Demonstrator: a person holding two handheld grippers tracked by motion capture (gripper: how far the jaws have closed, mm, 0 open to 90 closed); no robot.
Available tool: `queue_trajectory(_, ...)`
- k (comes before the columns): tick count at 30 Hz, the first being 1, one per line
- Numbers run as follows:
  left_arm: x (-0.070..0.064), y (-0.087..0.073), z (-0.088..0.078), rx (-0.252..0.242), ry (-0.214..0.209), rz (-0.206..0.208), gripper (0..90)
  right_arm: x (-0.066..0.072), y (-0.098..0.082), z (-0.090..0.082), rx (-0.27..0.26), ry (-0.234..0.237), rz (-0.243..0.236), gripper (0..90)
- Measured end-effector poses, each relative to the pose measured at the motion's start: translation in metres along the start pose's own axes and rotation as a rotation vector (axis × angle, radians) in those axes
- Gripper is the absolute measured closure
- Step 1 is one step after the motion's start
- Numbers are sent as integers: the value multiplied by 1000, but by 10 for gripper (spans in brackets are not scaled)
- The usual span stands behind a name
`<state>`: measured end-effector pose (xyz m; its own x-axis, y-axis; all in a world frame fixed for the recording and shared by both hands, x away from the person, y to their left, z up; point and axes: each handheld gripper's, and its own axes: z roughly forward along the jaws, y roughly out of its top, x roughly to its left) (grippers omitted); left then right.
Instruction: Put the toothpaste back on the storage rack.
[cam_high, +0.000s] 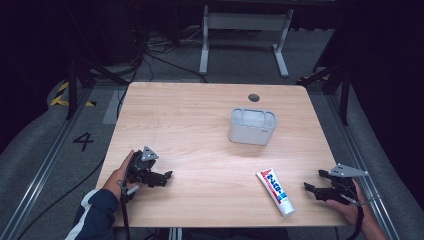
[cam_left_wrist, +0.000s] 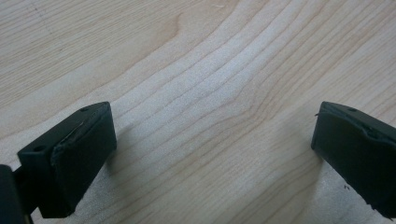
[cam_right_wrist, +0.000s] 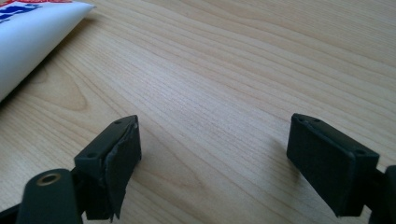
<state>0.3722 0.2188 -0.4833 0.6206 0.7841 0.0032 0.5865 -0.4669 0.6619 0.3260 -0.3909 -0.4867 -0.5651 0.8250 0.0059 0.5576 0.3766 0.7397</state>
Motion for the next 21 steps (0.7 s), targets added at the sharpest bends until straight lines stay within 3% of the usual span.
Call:
queue_trajectory(12,5,0,-1,3,-15,28,1,1,0,0,1,-5,13,184)
queue_trajectory(16,3,-2,-1,-1,-32,12,2,1,1,-1,12,-7,8,183)
queue_trajectory(21,7,-2,-1,-2,-52,35,1,2,3,-2,38,-12,12,174)
